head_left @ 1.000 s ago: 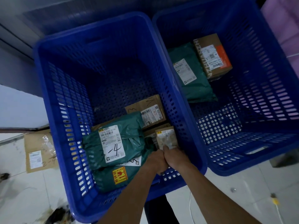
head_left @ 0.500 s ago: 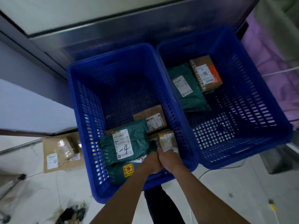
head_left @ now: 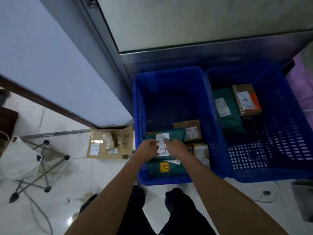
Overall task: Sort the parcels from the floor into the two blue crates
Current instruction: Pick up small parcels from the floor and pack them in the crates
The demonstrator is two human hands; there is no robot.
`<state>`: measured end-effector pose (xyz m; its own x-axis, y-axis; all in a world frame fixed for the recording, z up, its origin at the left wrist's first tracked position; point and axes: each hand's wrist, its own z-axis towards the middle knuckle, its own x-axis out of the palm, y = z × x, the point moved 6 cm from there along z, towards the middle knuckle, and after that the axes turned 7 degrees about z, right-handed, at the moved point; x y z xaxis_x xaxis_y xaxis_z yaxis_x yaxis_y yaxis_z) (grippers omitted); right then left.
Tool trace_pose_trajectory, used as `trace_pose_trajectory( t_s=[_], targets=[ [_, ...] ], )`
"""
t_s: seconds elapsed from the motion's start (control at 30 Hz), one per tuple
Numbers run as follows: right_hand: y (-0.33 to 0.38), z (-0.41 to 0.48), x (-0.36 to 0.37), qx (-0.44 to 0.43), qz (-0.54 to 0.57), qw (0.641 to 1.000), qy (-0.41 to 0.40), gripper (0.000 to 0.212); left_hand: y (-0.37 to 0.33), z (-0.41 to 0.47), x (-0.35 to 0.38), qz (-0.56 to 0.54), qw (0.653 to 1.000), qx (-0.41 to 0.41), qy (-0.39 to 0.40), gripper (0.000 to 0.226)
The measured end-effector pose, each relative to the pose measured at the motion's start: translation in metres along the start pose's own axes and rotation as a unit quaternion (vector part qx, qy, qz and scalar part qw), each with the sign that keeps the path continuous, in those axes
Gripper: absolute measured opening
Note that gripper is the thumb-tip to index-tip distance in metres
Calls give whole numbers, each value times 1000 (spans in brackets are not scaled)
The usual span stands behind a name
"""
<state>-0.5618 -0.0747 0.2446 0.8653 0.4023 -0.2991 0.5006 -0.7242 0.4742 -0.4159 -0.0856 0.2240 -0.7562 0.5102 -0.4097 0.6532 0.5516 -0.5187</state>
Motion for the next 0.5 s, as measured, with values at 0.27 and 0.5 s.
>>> trace_pose_trajectory(
  t_s=[0.27, 0.5],
  targets=[
    [82, 6, 74, -100, -40, 994, -36, 44, 97, 0, -117, -114, 987, -52, -103, 13],
    [137, 42, 185, -141, -94, 982, -78, 34, 189, 38, -186, -137, 983, -78, -92, 16]
  ],
)
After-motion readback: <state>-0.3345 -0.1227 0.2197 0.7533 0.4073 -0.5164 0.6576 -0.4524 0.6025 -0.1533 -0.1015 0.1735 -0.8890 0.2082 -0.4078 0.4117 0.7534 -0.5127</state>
